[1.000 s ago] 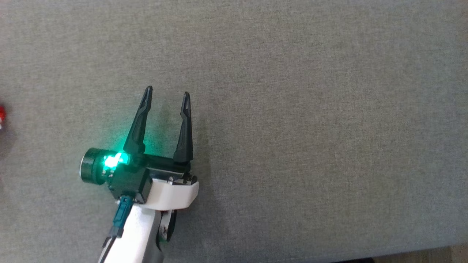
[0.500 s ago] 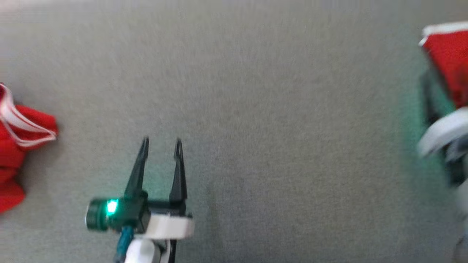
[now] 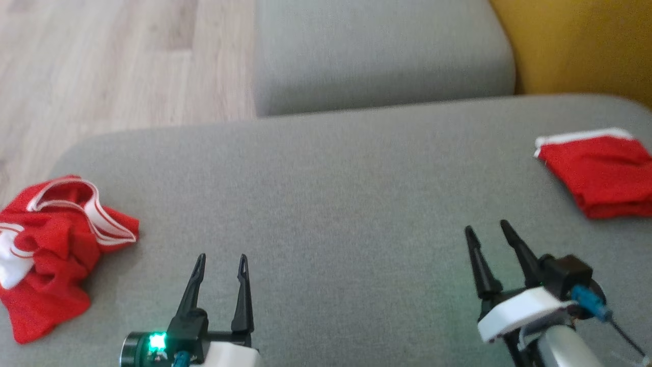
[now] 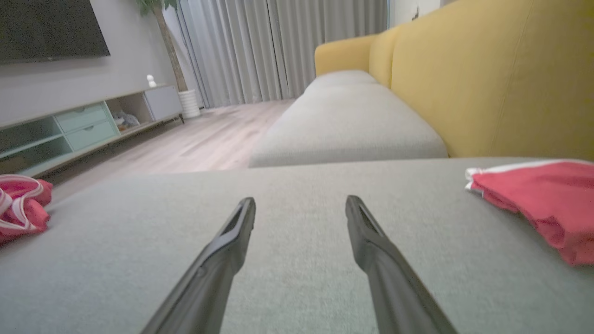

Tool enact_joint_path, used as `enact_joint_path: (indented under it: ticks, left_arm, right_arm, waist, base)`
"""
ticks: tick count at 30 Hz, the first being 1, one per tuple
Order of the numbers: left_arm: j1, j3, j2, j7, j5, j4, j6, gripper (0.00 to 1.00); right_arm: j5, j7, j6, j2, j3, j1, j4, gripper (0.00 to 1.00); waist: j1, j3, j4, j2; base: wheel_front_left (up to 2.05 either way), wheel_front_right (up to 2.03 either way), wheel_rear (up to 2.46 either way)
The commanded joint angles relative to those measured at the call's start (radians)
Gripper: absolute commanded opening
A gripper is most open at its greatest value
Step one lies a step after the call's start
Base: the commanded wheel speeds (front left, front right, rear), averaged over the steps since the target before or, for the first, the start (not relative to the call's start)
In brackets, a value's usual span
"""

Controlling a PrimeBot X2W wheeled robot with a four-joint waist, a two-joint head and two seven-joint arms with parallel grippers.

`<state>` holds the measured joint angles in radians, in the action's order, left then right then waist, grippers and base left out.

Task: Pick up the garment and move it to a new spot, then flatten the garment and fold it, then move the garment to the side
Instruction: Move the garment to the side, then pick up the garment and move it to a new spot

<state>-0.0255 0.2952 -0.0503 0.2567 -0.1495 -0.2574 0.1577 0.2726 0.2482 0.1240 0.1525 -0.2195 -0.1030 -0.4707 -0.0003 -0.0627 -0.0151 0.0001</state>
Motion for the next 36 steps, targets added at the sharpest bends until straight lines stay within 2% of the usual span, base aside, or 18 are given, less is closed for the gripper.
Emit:
enact_joint_path:
  ticks: [1, 9, 29, 33, 36]
  left_arm:
    - [0.024, -0.036, 0.000, 0.005, 0.017, 0.026, 0.003, 1.00]
    - [-0.007, -0.035, 0.000, 0.005, -0.001, 0.032, 0.022, 1.00]
    - [-0.011, -0.025, 0.000, 0.005, -0.008, 0.017, 0.028, 1.00]
    - [-0.004, -0.020, 0.000, 0.005, -0.003, 0.008, 0.025, 1.00]
    - [0.003, -0.020, 0.000, 0.005, 0.002, -0.003, 0.028, 1.00]
  right_arm:
    - [-0.024, 0.013, 0.007, -0.006, -0.015, 0.012, 0.083, 1.00]
    - [-0.049, 0.013, 0.007, -0.031, 0.046, 0.133, 0.182, 1.00]
    - [-0.063, 0.013, 0.007, -0.051, 0.078, 0.155, 0.179, 1.00]
    - [-0.063, 0.013, 0.007, -0.050, 0.088, 0.157, 0.180, 1.00]
    - [-0.058, 0.014, 0.007, -0.052, 0.092, 0.158, 0.179, 1.00]
  waist:
    - [0.0003, -0.038, 0.002, -0.0001]
    - [0.0003, -0.064, 0.010, -0.0001]
    - [0.0003, -0.072, 0.016, -0.0001]
    - [0.0003, -0.065, 0.039, -0.0001]
    - [0.0003, -0.058, 0.081, -0.0001]
  base:
    - [0.00, 0.00, 0.00]
    - [0.00, 0.00, 0.00]
    - [0.00, 0.00, 0.00]
    - [0.00, 0.00, 0.00]
    - [0.00, 0.00, 0.00]
